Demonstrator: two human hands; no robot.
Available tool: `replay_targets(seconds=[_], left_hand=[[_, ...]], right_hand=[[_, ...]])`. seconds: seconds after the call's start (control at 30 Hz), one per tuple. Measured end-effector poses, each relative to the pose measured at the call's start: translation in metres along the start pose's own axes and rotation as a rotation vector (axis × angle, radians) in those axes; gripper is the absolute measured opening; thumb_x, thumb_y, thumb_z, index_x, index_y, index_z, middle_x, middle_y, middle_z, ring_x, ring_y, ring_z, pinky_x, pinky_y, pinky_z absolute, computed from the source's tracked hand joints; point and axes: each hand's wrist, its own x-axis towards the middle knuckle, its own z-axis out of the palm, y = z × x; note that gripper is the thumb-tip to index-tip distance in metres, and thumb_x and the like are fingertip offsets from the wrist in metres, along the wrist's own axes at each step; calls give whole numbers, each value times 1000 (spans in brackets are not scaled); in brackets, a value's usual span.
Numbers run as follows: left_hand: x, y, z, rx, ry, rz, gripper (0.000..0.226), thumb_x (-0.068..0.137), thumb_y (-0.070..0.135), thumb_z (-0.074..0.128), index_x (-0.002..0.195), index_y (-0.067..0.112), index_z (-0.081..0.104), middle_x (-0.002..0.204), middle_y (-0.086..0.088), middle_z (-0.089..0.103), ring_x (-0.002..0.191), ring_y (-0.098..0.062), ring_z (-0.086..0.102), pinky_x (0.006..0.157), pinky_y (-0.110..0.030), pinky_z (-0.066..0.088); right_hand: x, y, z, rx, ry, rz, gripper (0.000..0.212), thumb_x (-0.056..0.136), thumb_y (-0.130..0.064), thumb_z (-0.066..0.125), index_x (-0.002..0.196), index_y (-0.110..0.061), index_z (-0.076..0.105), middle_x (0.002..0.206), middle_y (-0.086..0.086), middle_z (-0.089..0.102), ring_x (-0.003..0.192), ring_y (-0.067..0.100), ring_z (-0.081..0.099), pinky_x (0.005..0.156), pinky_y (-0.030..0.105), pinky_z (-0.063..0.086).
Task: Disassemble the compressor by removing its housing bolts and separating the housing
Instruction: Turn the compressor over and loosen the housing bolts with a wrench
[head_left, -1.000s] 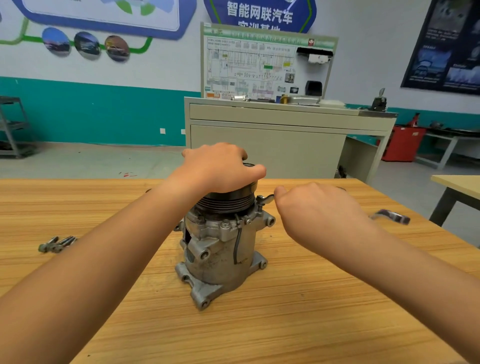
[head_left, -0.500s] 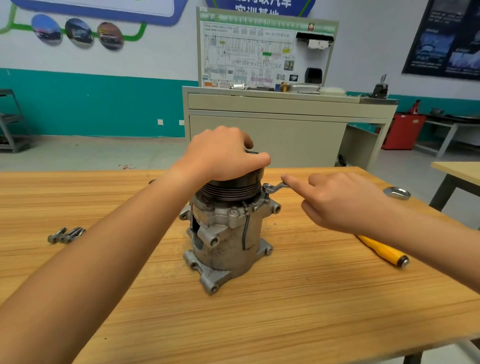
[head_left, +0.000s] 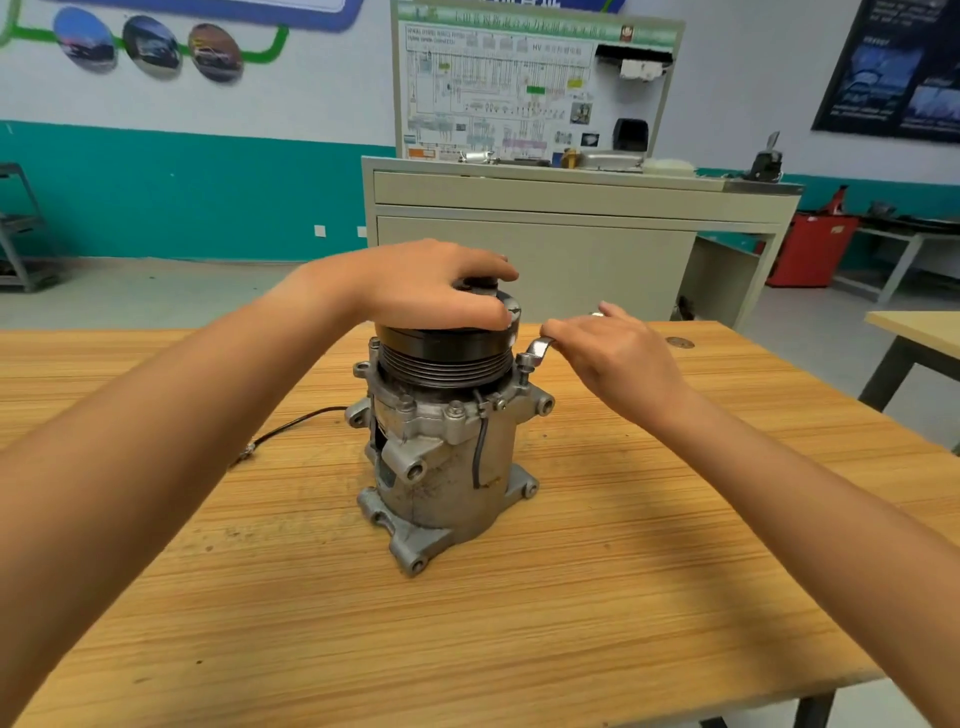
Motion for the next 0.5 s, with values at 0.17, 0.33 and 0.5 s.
replay_targets(seconds=[0.17,0.33,0.5], left_hand=[[-1,17,13,137,93,-90,56,92,53,39,143,34,33,155,11,22,137,-23,32,107,-49,24],[-3,21,23,129,203,-119,46,96,39,34,142,32,36,155,12,21,136,-22,33,111,-57,10],[-4,21,24,128,211,-136,47,95,35,33,142,29,37,155,11,22,136,-23,33,112,-56,9]], right_hand=[[-1,-15,-38,254,368,336,22,92,-4,50,110,2,61,74,8,60,63,24,57,54,33,43],[-13,-49,-73,-85,-284,329,39,95,-17,39,134,-22,36,61,-3,42,55,27,49,45,29,33],[-8,-61,-78,-196,-542,391,46,95,-13,37,137,-26,26,59,-4,32,54,18,35,43,27,23]])
